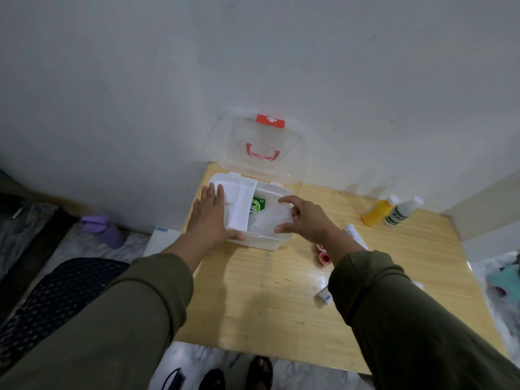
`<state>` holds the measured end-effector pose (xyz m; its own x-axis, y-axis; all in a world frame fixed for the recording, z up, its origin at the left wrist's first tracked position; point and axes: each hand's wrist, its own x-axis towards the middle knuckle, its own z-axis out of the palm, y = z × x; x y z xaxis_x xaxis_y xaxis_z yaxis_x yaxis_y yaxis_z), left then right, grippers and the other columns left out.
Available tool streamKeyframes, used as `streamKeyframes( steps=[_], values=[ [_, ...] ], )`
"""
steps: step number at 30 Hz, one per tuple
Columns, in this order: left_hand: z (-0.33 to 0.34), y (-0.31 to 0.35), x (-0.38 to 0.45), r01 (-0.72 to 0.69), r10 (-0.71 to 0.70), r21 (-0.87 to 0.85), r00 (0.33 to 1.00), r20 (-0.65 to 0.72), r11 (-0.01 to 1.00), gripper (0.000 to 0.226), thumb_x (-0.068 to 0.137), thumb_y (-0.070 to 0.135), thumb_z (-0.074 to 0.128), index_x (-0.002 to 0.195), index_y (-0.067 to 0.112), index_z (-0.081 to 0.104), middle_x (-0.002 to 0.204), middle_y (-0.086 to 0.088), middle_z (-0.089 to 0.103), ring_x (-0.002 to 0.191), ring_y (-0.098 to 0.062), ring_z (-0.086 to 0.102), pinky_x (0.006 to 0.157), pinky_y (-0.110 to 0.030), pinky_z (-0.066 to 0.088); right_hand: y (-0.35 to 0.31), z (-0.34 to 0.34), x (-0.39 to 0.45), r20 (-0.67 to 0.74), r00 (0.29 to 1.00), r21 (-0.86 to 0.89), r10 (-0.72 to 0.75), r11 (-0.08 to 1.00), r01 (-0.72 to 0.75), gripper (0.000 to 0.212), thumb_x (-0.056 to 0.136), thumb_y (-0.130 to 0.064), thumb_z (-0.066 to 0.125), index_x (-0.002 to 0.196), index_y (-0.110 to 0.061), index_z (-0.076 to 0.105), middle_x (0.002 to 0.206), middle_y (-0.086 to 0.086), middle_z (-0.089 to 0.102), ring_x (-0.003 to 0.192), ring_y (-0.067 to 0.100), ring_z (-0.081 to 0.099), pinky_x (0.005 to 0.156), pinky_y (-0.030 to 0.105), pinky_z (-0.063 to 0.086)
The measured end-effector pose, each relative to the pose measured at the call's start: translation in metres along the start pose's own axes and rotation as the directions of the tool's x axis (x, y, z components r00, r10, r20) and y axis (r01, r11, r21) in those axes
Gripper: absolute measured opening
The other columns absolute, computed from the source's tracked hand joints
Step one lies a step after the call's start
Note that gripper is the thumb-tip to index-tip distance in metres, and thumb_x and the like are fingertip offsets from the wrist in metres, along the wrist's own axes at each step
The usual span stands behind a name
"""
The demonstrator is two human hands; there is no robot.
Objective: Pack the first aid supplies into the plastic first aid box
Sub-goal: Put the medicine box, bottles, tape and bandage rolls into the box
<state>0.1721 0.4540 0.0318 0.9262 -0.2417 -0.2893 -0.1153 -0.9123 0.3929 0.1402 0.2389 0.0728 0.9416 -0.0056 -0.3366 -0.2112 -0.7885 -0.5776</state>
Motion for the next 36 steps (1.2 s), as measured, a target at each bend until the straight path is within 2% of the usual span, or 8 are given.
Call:
streamKeyframes(
  steps=[3, 9, 13, 16, 19, 23, 32, 36],
  values=[
    [0.000, 0.000, 0.000, 0.007, -0.007, 0.003, 1.000, 0.004, 1.000, 0.131, 0.065, 0.055, 0.076, 0.148, 0.009, -0.015, 0.158, -0.011, -0.017, 0.147, -0.026, -0.015, 0.119, -0.041, 0.001, -0.006, 0.003, 0.005, 0.033, 0.999, -0.037, -0.004, 0.999, 0.005, 0.073, 0.069, -0.027, 0.082, 0.132, -0.023, 0.046, 0.101, 0.002, 0.051, 0.092, 0.017, 0.049, 0.081, 0.025, 0.039],
    [-0.003, 0.002, 0.000, 0.015, -0.015, -0.001, 1.000, 0.021, 1.000, 0.131, 0.066, 0.054, 0.075, 0.147, 0.008, -0.017, 0.158, -0.011, -0.019, 0.147, -0.026, -0.016, 0.119, -0.041, 0.001, -0.009, 0.013, 0.012, 0.083, 0.997, -0.081, -0.004, 0.997, 0.010, 0.068, 0.073, -0.030, 0.079, 0.132, -0.023, 0.047, 0.104, 0.005, 0.054, 0.104, 0.025, 0.054, 0.083, 0.025, 0.038],
    [-0.003, 0.002, 0.000, 0.018, -0.018, 0.008, 1.000, 0.021, 1.000, 0.130, 0.067, 0.055, 0.075, 0.147, 0.009, -0.017, 0.158, -0.011, -0.019, 0.147, -0.027, -0.016, 0.119, -0.041, 0.000, -0.014, 0.016, 0.013, 0.090, 0.996, -0.101, 0.021, 0.995, -0.012, 0.053, 0.088, -0.043, 0.059, 0.132, -0.016, 0.050, 0.123, 0.011, 0.060, 0.110, 0.028, 0.057, 0.089, 0.032, 0.042],
    [-0.002, 0.003, -0.001, 0.022, -0.022, 0.011, 1.000, 0.018, 1.000, 0.131, 0.066, 0.055, 0.075, 0.147, 0.009, -0.017, 0.158, -0.011, -0.019, 0.147, -0.027, -0.016, 0.119, -0.041, 0.000, -0.016, 0.019, 0.015, 0.105, 0.993, -0.098, 0.048, 0.994, -0.038, 0.056, 0.093, -0.050, 0.044, 0.134, -0.012, 0.049, 0.132, 0.014, 0.056, 0.118, 0.030, 0.054, 0.093, 0.033, 0.040],
    [-0.002, 0.003, 0.000, 0.024, -0.024, 0.014, 1.000, 0.020, 1.000, 0.131, 0.066, 0.054, 0.076, 0.147, 0.010, -0.017, 0.158, -0.011, -0.019, 0.147, -0.027, -0.016, 0.119, -0.042, 0.000, -0.014, 0.027, 0.017, 0.140, 0.985, -0.102, 0.099, 0.991, -0.085, 0.062, 0.094, -0.058, 0.030, 0.138, -0.015, 0.044, 0.139, 0.013, 0.051, 0.126, 0.033, 0.047, 0.107, 0.045, 0.035],
    [-0.002, 0.003, 0.001, 0.032, -0.033, 0.020, 0.999, 0.027, 0.999, 0.131, 0.066, 0.055, 0.075, 0.147, 0.010, -0.017, 0.158, -0.011, -0.020, 0.146, -0.026, -0.017, 0.119, -0.042, 0.000, -0.012, 0.036, 0.021, 0.155, 0.981, -0.081, 0.120, 0.991, -0.108, 0.066, 0.093, -0.063, 0.019, 0.139, -0.021, 0.042, 0.139, 0.012, 0.051, 0.126, 0.034, 0.046, 0.108, 0.052, 0.032],
    [-0.002, 0.004, 0.001, 0.034, -0.035, 0.033, 0.999, 0.027, 0.999, 0.132, 0.066, 0.056, 0.075, 0.147, 0.009, -0.017, 0.158, -0.011, -0.020, 0.146, -0.027, -0.017, 0.119, -0.041, 0.000, -0.018, 0.033, 0.020, 0.232, 0.966, -0.005, 0.118, 0.993, -0.120, 0.060, 0.098, -0.053, 0.014, 0.146, -0.021, 0.030, 0.150, 0.013, 0.037, 0.137, 0.033, 0.034, 0.114, 0.042, 0.025],
    [-0.001, 0.004, 0.000, 0.035, -0.036, 0.035, 0.999, 0.028, 0.999, 0.131, 0.066, 0.056, 0.075, 0.147, 0.010, -0.017, 0.158, -0.011, -0.020, 0.146, -0.027, -0.017, 0.119, -0.042, 0.000, -0.025, 0.027, 0.023, 0.132, 0.983, -0.099, 0.128, 0.988, -0.116, 0.060, 0.098, -0.054, 0.011, 0.144, -0.022, 0.034, 0.147, 0.013, 0.042, 0.134, 0.035, 0.037, 0.113, 0.052, 0.025]
  ],
)
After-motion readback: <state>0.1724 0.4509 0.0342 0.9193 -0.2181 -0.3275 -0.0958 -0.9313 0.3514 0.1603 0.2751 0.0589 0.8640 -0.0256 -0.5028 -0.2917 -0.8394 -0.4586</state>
